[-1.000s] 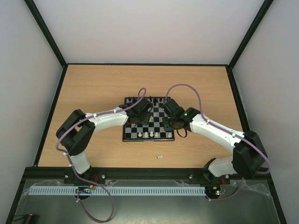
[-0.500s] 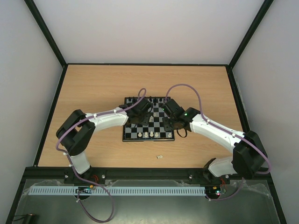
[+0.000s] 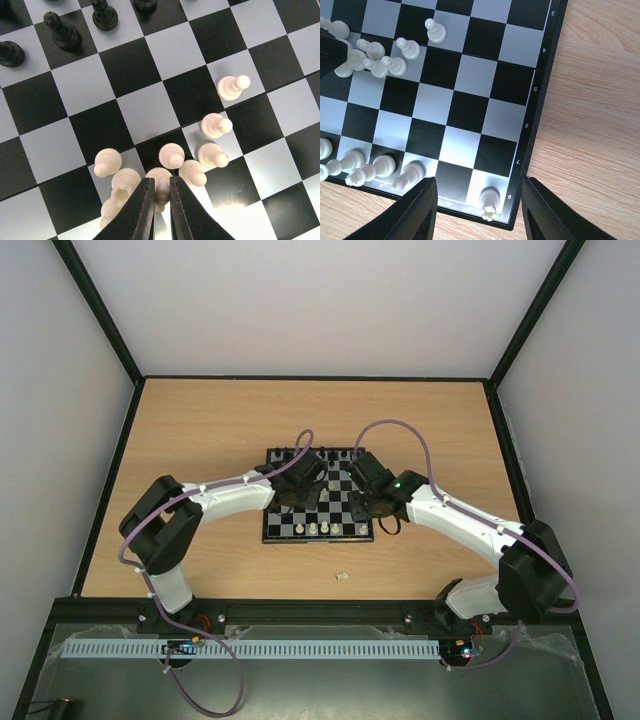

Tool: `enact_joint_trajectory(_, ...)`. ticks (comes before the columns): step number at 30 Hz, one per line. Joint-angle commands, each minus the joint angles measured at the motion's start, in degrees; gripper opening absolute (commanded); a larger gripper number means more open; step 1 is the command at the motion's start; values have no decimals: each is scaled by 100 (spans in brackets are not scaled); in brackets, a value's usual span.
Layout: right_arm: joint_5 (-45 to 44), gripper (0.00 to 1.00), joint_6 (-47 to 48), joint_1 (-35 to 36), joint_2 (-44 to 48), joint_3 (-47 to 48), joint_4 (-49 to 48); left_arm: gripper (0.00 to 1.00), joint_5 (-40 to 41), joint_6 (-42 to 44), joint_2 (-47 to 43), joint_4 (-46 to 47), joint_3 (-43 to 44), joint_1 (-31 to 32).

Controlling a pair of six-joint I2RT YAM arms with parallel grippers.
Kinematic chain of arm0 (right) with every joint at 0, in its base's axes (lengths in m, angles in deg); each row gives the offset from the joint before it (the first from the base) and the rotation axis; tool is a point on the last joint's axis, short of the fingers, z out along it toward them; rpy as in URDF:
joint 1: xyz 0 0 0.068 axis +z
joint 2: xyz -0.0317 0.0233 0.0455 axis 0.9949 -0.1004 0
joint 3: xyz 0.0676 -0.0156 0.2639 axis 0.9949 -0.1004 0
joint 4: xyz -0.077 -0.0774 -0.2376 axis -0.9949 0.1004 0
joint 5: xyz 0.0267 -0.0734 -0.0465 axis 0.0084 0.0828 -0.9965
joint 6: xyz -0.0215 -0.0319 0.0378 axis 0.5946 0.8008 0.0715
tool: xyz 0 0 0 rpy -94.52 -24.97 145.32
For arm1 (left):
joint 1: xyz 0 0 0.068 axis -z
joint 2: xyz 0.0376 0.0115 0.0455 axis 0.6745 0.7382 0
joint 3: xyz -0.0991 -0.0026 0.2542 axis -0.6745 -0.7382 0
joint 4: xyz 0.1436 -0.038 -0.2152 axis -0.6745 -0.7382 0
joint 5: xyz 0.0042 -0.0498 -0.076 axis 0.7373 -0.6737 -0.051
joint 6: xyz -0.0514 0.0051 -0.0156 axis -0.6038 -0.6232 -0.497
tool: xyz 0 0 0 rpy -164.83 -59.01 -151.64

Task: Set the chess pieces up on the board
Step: Pick up the chess piece from the chessboard.

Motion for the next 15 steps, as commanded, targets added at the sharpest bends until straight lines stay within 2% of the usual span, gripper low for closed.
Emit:
enact_joint_trajectory(1,30,47,44,-21,159,-28,236,9,118,20,-319,-211,198,41)
enact_joint_trajectory(8,26,48,26,-20,243,-42,288,9,34,13,-514,-324,268,53)
enact_joint_trajectory(15,-56,48,36,-26,349,67,426,9,158,-224,-1236,-1015,176,114)
